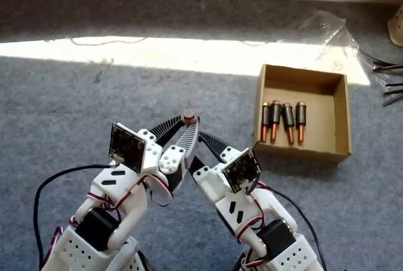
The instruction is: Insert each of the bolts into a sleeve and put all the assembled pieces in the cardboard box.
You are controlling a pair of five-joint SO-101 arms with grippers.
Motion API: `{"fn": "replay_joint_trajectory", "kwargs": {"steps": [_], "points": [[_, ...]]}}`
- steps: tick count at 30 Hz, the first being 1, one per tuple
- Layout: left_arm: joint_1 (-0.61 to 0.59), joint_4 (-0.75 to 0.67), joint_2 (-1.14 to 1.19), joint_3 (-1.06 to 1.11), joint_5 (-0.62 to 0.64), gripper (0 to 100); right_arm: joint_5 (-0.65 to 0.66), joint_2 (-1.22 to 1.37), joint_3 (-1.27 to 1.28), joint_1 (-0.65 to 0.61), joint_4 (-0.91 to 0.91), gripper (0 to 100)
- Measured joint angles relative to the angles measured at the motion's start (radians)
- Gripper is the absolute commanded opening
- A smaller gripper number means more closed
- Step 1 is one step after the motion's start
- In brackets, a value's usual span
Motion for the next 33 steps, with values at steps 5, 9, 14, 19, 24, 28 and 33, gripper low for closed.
{"fn": "replay_joint_trajectory", "kwargs": {"steps": [5, 9, 14, 19, 24, 28, 33], "points": [[0.0, 0.002, 0.0, 0.003, 0.0, 0, 0.0, 0.0, 0.0, 0.0, 0.0, 0.4], [0.0, 0.002, 0.0, 0.003, 0.0, 5, 0.0, 0.0, 0.0, 0.0, 0.0, 0.4], [0.0, 0.002, 0.003, 0.005, 0.0, 18, 0.0, 0.0, 0.0, 0.005, 0.0, 0.4], [0.0, 0.003, 0.012, 0.006, 0.0, 19, 0.0, 0.0, 0.0, 0.002, 0.0, 0.4], [0.0, 0.003, 0.012, 0.006, 0.0, 19, 0.0, 0.0, 0.0, 0.006, 0.0, 0.4], [0.0, 0.003, 0.012, 0.006, 0.0, 19, 0.0, 0.0, 0.0, 0.006, 0.0, 0.4], [0.0, 0.003, 0.012, 0.006, -0.018, 21, 0.0, 0.0, 0.0, 0.006, 0.0, 0.4]]}}
